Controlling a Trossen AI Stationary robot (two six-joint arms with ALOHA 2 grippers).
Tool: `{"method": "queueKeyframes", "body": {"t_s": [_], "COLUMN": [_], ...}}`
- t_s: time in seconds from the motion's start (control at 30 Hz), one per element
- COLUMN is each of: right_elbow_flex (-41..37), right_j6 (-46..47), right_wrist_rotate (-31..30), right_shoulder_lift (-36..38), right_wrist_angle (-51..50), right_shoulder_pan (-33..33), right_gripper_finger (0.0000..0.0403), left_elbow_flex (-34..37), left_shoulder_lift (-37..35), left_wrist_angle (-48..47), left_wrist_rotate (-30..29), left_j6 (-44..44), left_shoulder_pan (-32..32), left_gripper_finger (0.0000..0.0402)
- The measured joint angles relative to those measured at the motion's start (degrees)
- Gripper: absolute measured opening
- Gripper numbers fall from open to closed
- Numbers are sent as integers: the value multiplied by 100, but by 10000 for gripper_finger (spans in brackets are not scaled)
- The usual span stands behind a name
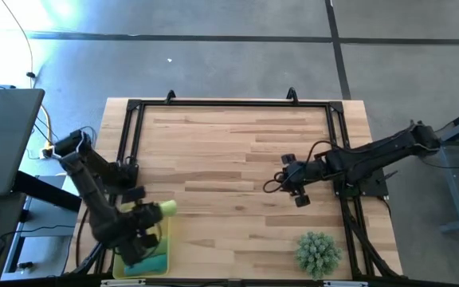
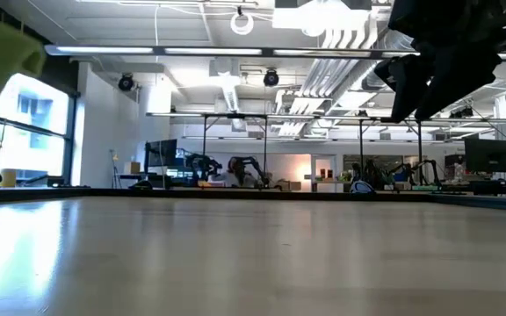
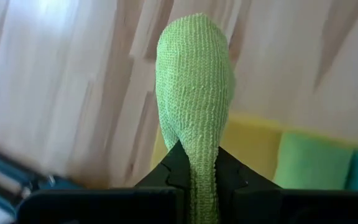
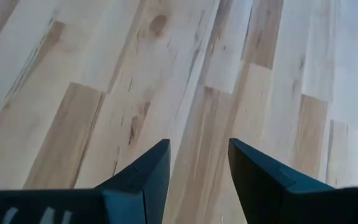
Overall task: Roll microfiber towels into tight, uniform cylinder then place into a basket
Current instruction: Put the light green microfiber towel into the yellow bin
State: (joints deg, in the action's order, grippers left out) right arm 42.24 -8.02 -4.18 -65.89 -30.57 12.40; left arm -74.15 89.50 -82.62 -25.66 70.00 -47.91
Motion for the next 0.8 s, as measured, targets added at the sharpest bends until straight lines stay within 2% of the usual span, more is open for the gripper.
{"method": "queueKeyframes", "body": {"t_s": [0.13, 0.23, 0.4, 0.53, 0.63, 0.8], "right_elbow_flex": [2, 2, 2, -10, -444, -1667], "right_j6": [-19, -39, -43, -96, -98, 323], "right_wrist_rotate": [42, 43, 121, 244, 430, 701], "right_shoulder_lift": [84, 233, 693, 1043, 1424, 2128], "right_wrist_angle": [-40, -180, -310, -239, 408, 1896], "right_shoulder_pan": [-117, -233, -462, -591, -661, -719], "right_gripper_finger": [155, 155, 155, 155, 155, 155], "left_elbow_flex": [596, 959, 1439, 1731, 1891, 1952], "left_shoulder_lift": [-120, -91, 29, 133, 276, 500], "left_wrist_angle": [42, 430, 1112, 1533, 1981, 2550], "left_wrist_rotate": [122, 342, 747, 759, 818, 939], "left_j6": [1170, 1519, 1534, 1529, 1285, 607], "left_shoulder_pan": [-558, -816, -889, -866, -866, -875], "left_gripper_finger": [16, 16, 16, 16, 16, 17]}}
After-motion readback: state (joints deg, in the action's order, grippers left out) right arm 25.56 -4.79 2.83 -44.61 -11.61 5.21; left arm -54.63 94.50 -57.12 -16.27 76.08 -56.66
